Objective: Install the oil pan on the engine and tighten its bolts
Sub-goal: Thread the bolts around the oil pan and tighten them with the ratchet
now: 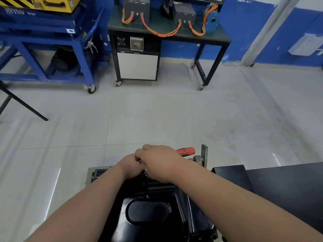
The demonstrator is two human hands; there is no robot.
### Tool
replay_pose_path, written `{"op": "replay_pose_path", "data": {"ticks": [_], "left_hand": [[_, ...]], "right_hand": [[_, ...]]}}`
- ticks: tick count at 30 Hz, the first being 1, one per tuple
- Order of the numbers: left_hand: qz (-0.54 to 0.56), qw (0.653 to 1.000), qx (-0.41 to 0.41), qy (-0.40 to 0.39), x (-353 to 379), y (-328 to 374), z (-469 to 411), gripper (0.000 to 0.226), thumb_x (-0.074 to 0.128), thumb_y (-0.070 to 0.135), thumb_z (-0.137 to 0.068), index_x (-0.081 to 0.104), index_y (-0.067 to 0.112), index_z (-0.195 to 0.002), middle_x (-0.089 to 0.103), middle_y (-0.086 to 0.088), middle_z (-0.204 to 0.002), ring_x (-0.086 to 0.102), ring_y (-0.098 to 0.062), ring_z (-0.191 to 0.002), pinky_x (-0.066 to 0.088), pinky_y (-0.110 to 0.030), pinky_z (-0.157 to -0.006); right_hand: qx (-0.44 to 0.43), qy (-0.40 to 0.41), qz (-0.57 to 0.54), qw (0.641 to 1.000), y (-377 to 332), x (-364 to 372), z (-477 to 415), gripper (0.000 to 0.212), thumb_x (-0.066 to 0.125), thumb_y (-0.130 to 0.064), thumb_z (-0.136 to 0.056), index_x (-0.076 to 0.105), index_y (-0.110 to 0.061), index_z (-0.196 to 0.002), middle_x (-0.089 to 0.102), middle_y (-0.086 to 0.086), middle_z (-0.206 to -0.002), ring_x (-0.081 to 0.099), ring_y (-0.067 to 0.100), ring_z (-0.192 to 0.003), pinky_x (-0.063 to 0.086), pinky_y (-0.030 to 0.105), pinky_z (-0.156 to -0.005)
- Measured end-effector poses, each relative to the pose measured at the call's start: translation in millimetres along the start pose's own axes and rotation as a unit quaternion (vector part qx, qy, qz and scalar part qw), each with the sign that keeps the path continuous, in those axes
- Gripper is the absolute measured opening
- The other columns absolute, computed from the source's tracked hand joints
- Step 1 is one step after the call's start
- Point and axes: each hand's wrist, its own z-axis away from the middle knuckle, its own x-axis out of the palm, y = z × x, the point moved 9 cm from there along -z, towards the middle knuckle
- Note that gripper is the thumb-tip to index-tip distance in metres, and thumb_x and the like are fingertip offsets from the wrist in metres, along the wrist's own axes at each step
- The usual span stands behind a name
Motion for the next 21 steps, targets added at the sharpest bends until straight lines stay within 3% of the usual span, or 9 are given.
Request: {"op": "replay_pose_path", "data": {"ticks": [3,7,9,12,16,19,21], "left_hand": [[-0.027,0.998,0.010,0.058,-15,4,17,0.021,0.056,0.023,-0.085,0.059,0.009,-0.101,0.064,-0.009,-0.097,0.057,-0.022,-0.083,0.044,-0.025,-0.072],[-0.035,0.992,0.052,0.107,-17,13,43,0.029,0.051,0.054,-0.067,0.056,0.025,-0.068,0.058,0.011,-0.059,0.054,-0.005,-0.057,0.040,-0.021,-0.050],[-0.066,0.988,0.044,0.136,-16,14,49,0.028,0.051,0.049,-0.074,0.052,0.023,-0.065,0.064,0.005,-0.065,0.058,-0.011,-0.061,0.041,-0.026,-0.051],[-0.186,0.967,0.066,0.159,-15,27,50,0.021,0.041,0.028,-0.089,0.052,0.019,-0.073,0.068,-0.007,-0.088,0.061,-0.024,-0.080,0.033,-0.027,-0.057],[-0.214,0.956,0.103,0.171,-16,36,58,0.031,0.036,0.031,-0.095,0.059,0.010,-0.092,0.066,-0.011,-0.094,0.061,-0.029,-0.085,0.041,-0.033,-0.065],[-0.216,0.955,0.098,0.180,-17,32,64,0.037,0.032,0.038,-0.097,0.059,0.012,-0.094,0.066,-0.009,-0.094,0.061,-0.029,-0.086,0.043,-0.034,-0.068],[-0.235,0.953,0.081,0.173,-14,32,63,0.037,0.030,0.037,-0.097,0.058,0.013,-0.094,0.066,-0.008,-0.096,0.061,-0.028,-0.086,0.044,-0.033,-0.069]], "right_hand": [[0.016,0.021,0.051,0.998,-2,0,0,0.024,0.050,-0.014,-0.089,0.050,-0.013,-0.113,0.055,0.007,-0.100,0.059,0.031,-0.082,0.032,0.032,-0.058],[0.074,0.014,0.070,0.995,4,2,-3,0.017,0.045,-0.015,-0.091,0.049,-0.009,-0.106,0.060,0.009,-0.092,0.051,0.029,-0.069,0.025,0.029,-0.050],[0.090,0.006,0.075,0.993,7,1,-3,0.015,0.045,-0.017,-0.092,0.048,-0.009,-0.104,0.060,0.009,-0.092,0.048,0.028,-0.067,0.023,0.028,-0.048],[0.050,0.007,0.063,0.997,1,0,1,0.023,0.044,-0.021,-0.092,0.048,-0.009,-0.112,0.057,0.009,-0.101,0.058,0.032,-0.081,0.031,0.031,-0.055],[0.006,0.006,0.028,1.000,-3,-14,8,0.027,0.046,-0.022,-0.090,0.048,-0.010,-0.114,0.054,0.008,-0.107,0.057,0.030,-0.088,0.038,0.033,-0.062],[0.010,0.008,0.083,0.996,0,-27,13,0.025,0.044,-0.035,-0.092,0.054,-0.013,-0.099,0.057,0.005,-0.093,0.054,0.027,-0.075,0.034,0.030,-0.058],[0.019,0.001,0.144,0.989,-4,-30,15,0.026,0.042,-0.035,-0.092,0.054,-0.016,-0.079,0.054,0.001,-0.076,0.046,0.022,-0.060,0.026,0.027,-0.051]]}}
